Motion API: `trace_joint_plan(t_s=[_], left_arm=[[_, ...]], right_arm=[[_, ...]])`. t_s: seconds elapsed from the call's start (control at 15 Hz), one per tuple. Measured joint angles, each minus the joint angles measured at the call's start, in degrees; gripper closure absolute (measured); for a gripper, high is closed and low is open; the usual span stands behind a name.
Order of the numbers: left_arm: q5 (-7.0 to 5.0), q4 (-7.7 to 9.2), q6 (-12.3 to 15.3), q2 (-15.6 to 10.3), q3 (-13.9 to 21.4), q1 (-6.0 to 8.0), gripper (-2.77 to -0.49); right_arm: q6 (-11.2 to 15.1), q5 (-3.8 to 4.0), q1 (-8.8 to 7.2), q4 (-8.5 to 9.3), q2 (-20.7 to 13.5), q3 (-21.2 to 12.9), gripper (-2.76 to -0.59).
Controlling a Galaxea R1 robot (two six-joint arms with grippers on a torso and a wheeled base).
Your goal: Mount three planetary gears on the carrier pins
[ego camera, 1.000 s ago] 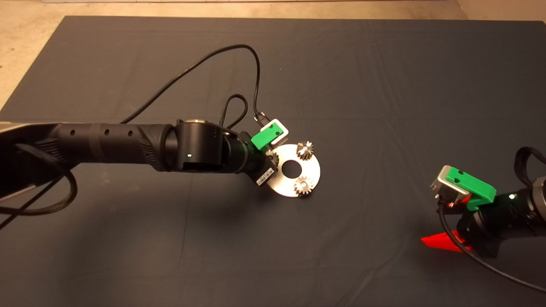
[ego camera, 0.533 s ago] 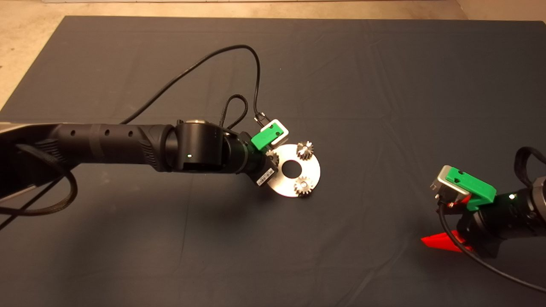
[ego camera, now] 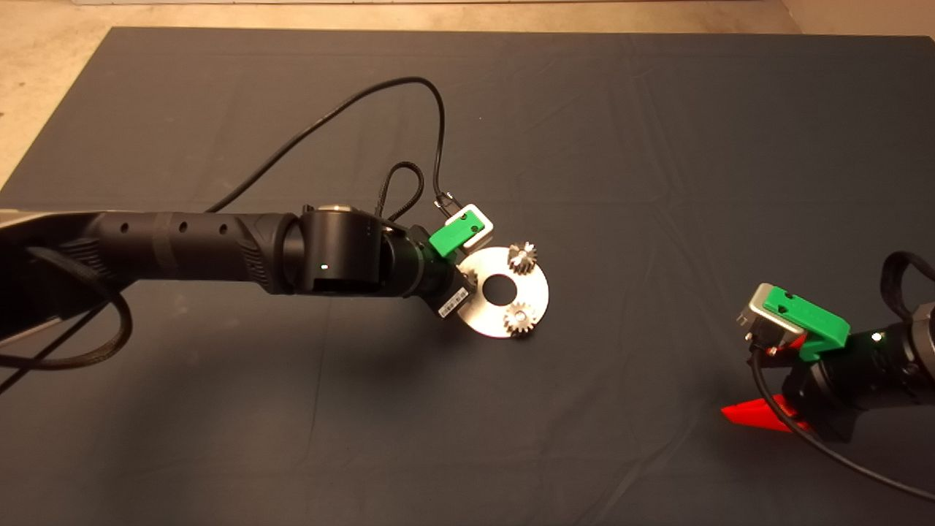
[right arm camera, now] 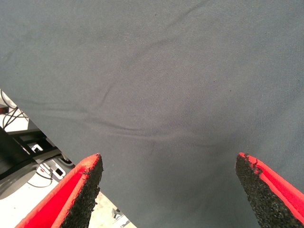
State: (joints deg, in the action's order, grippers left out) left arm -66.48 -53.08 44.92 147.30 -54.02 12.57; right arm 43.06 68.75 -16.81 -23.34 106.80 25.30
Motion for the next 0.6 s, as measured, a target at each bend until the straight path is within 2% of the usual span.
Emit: trace_joint_plan(t_s=[0.27,0.4,0.6], left_arm=[[-0.04,0.0,0.0,-0.05,0.0,0.02,-1.34],[-0.23,0.0,0.0,-0.2,0.22,0.02,-1.49],[-1.35,0.41,0.17,-1.51,3.91,0.29,-1.63]], right_arm=[[0.0,0.02,0.0,0.0,-0.01,0.0,-2.07],[0.0,0.02,0.0,0.0,-0.02,0.0,-2.07],[0.0,0.16,0.0,0.02,0.23,0.02,-2.07]])
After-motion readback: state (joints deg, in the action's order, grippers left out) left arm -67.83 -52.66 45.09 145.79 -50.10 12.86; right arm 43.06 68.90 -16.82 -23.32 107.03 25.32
